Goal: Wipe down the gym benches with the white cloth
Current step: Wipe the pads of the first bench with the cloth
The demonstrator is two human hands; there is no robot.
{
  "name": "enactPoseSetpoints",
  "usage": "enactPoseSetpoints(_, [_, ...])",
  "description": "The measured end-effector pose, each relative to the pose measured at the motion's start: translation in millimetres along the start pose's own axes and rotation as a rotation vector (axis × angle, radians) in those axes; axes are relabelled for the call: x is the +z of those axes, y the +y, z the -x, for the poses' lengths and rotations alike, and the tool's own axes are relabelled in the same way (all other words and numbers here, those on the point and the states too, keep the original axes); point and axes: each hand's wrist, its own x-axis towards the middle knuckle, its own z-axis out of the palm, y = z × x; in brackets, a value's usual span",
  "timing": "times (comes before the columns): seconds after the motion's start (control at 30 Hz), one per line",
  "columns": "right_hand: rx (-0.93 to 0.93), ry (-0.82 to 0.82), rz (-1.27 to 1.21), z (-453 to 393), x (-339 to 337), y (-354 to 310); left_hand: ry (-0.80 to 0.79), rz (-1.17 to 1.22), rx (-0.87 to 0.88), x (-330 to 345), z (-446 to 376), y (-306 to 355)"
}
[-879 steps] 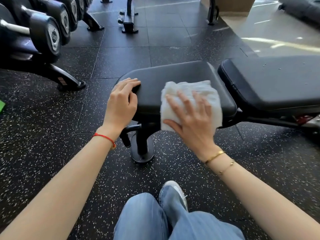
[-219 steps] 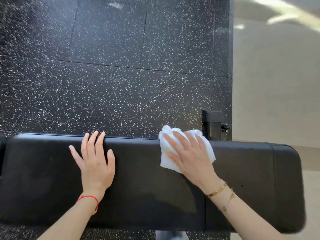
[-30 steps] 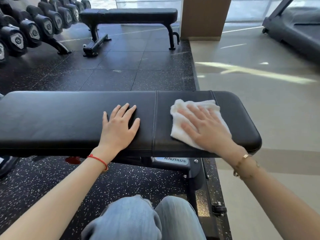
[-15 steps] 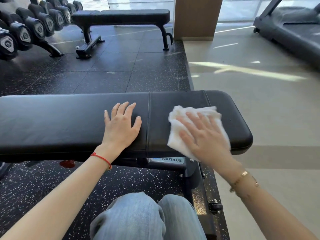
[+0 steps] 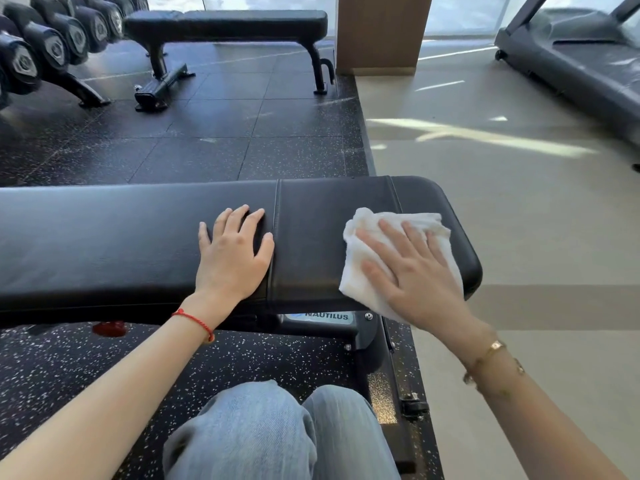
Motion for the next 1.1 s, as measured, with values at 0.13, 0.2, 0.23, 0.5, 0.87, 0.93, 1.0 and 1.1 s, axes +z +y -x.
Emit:
enactPoseSetpoints(0.13, [0.008,-0.047,-0.015,-46,-4,16,-0.024,-0.018,-0.002,-3,1,1])
enactPoseSetpoints(0.2, [-0.005,-0.073,-0.01,-78,-5,17,-0.021,-0.031,0.002,-4,-1,2])
enactPoseSetpoints(0.23, [-0.024,-0.083,-0.005,-93,-5,16,-0.016,-0.04,0.008,-6,-2,1])
enactPoseSetpoints(0.5, [-0.172,-0.195,0.022,-217,5,-26,0.11,-0.048,0.004,-15,-52,-29])
enactPoseSetpoints(0.87, [-0.357,-0.505,-0.2,-278,22,-89,-0.023,-0.184,-0.156,-17,-89,-55])
enactPoseSetpoints(0.93, [-0.338,-0.527,-0.233,-272,17,-74,-0.071,-0.199,-0.179,-19,-93,-56])
enactPoseSetpoints(1.0, [-0.285,-0.558,-0.252,-270,12,-59,-0.122,-0.21,-0.196,-21,-98,-59])
enactPoseSetpoints(1.1, [-0.22,-0.651,-0.271,-279,12,-51,-0.188,-0.196,-0.21,-21,-101,-60])
